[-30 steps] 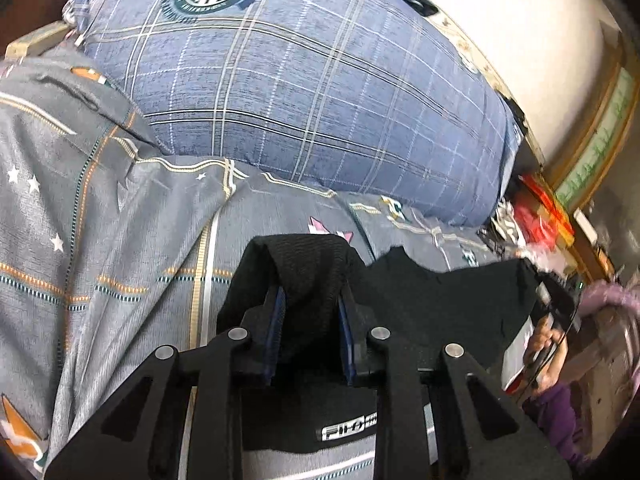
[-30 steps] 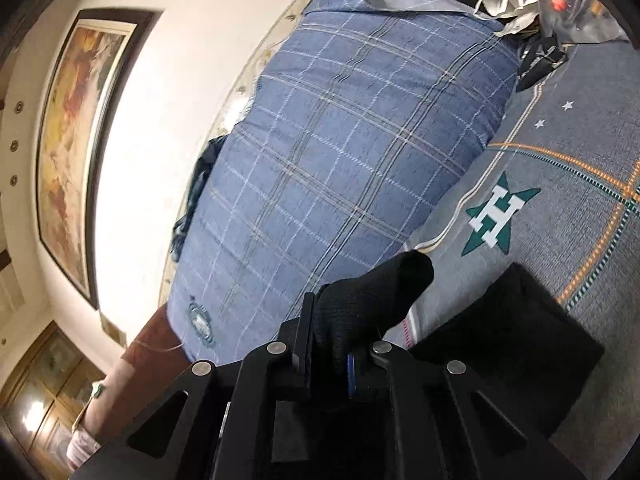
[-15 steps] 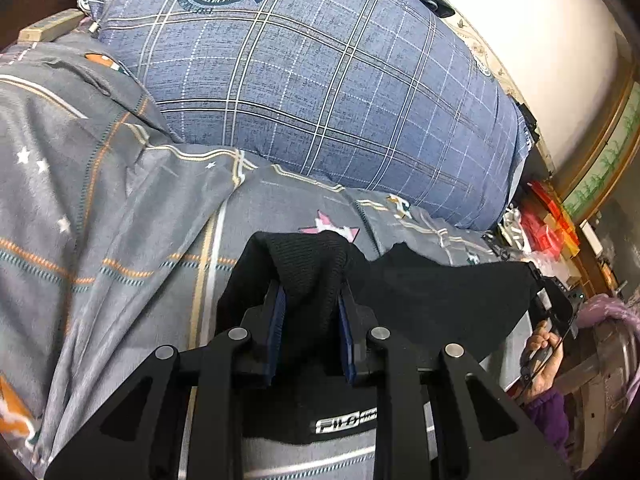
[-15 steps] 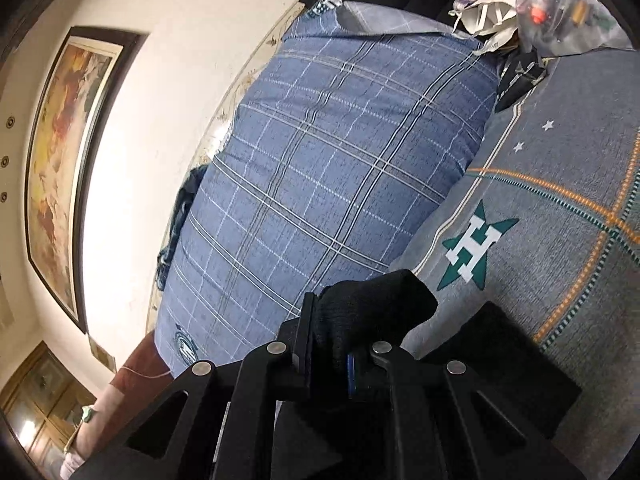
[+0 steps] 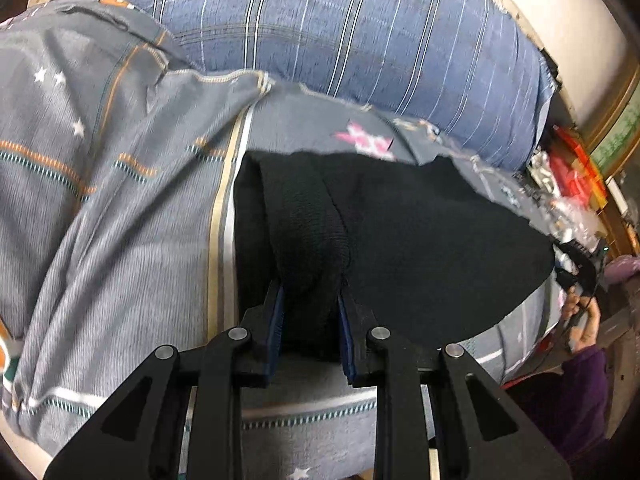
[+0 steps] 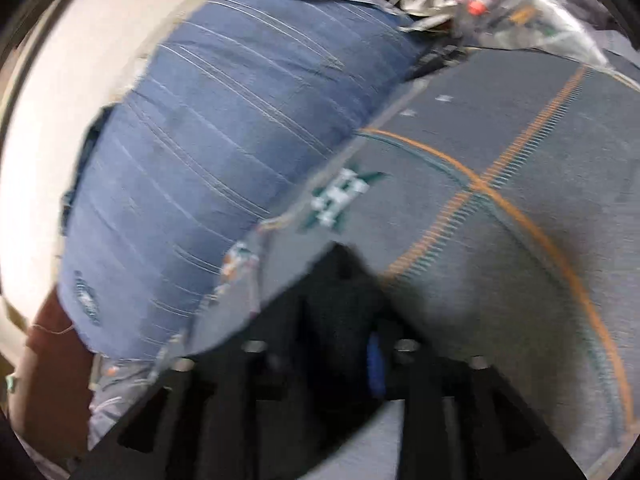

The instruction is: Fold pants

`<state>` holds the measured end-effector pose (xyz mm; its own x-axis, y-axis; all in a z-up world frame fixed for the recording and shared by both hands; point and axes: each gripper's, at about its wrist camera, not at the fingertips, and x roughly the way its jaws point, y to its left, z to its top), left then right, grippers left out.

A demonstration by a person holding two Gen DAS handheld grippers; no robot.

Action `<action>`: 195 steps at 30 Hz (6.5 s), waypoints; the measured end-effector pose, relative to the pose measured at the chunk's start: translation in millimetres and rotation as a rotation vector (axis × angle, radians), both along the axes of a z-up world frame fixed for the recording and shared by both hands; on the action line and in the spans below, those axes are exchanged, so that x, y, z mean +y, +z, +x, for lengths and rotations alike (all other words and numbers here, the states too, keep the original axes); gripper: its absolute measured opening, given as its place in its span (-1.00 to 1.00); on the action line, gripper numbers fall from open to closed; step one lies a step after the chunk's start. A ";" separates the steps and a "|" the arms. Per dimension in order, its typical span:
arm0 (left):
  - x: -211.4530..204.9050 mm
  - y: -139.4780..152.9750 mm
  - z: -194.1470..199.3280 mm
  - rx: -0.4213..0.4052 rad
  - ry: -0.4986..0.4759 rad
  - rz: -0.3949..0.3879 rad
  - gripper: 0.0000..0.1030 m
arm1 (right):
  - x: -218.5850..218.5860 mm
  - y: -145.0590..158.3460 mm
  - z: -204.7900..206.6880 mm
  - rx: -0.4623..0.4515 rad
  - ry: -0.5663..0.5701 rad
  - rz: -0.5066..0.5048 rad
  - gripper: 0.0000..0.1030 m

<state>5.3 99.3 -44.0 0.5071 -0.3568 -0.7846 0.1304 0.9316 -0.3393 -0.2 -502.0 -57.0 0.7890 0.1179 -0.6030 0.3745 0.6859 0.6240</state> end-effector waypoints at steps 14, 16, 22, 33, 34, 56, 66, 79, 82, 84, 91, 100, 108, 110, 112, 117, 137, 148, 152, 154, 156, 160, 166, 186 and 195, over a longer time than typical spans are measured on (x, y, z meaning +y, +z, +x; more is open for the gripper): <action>-3.9 16.9 -29.8 -0.017 0.041 0.168 -0.38 | -12.6 22.4 -32.3 -0.125 -0.024 -0.008 -0.19; 0.5 18.8 -34.1 -0.018 0.065 0.195 -0.38 | -15.5 20.4 -26.6 -0.103 -0.015 0.004 -0.19; -5.3 47.1 -41.5 -0.134 0.081 0.243 -0.37 | -13.7 24.2 4.6 -0.073 0.058 -0.036 -0.19; -71.0 34.4 -4.4 -0.181 -0.100 0.233 -0.37 | 30.8 18.5 18.3 0.129 0.209 -0.302 -0.89; -75.2 30.7 -0.6 -0.185 -0.114 0.257 -0.37 | 29.7 24.0 16.3 0.107 0.202 -0.299 -0.89; -75.0 12.6 -9.3 -0.166 -0.023 0.288 -0.37 | 18.5 41.2 4.9 -0.023 0.121 -0.339 -0.32; -83.9 -5.2 -12.1 -0.096 -0.055 0.345 -0.37 | 52.8 15.7 12.2 0.128 0.241 -0.346 -0.68; -140.1 57.9 -29.8 -0.288 -0.189 0.268 0.24 | 46.8 54.1 -68.4 -0.152 0.159 -0.171 -0.38; -163.8 60.5 -25.4 -0.294 -0.249 0.268 0.29 | 51.3 50.8 -71.1 -0.126 0.170 -0.163 -0.37; -178.0 61.5 -20.1 -0.293 -0.283 0.262 0.31 | 50.3 45.9 -73.1 -0.116 0.169 -0.153 -0.33; -236.8 69.8 -3.2 -0.294 -0.431 0.270 0.37 | 33.0 32.6 -77.4 -0.094 0.139 -0.096 -0.19; -297.3 83.0 47.8 -0.240 -0.576 0.257 0.51 | 12.5 20.5 -72.4 -0.110 0.127 0.049 -0.18; -350.3 66.4 83.0 -0.124 -0.691 0.247 0.55 | 7.3 13.3 -64.1 -0.097 0.127 0.124 0.05; -362.1 62.7 90.6 -0.107 -0.697 0.245 0.55 | 5.8 11.1 -61.9 -0.090 0.114 0.140 0.11; -372.8 59.3 97.6 -0.092 -0.714 0.248 0.55 | 4.6 8.2 -58.8 -0.080 0.104 0.151 0.11; -403.0 47.7 115.5 -0.072 -0.791 0.268 0.55 | -0.9 -0.6 -50.3 -0.042 0.088 0.164 0.11; -458.3 10.2 139.5 0.024 -1.050 0.192 0.55 | -9.4 -19.4 -17.3 0.005 0.041 0.174 0.11; -459.7 0.9 141.1 0.040 -1.102 0.154 -0.50 | -13.3 -31.6 -6.5 0.008 0.043 0.202 -0.65; -450.3 1.4 146.6 0.069 -1.054 0.114 -0.81 | -2.3 -14.6 -7.9 -0.061 0.091 0.148 -0.71; -443.5 6.2 146.8 0.065 -1.032 0.083 -0.84 | 5.5 -4.7 -9.9 -0.102 0.123 0.120 -0.71; -431.5 16.0 146.2 0.049 -1.001 0.038 -0.84 | 16.8 5.2 -10.5 -0.141 0.167 0.091 -0.71; -398.0 40.1 141.5 0.006 -0.938 -0.016 -0.84 | 36.5 23.5 -13.7 -0.217 0.236 0.043 -0.71; -339.5 60.9 130.5 -0.027 -0.827 -0.042 -0.84 | 85.4 48.0 -11.2 -0.310 0.390 -0.007 -0.71; -138.1 30.2 89.4 -0.006 -0.332 -0.046 -0.42 | 212.6 26.6 1.7 -0.158 0.870 0.007 -0.24; -203.8 40.7 72.6 -0.085 -0.422 0.022 -0.14 | 184.2 14.9 15.1 -0.055 0.631 -0.159 -0.62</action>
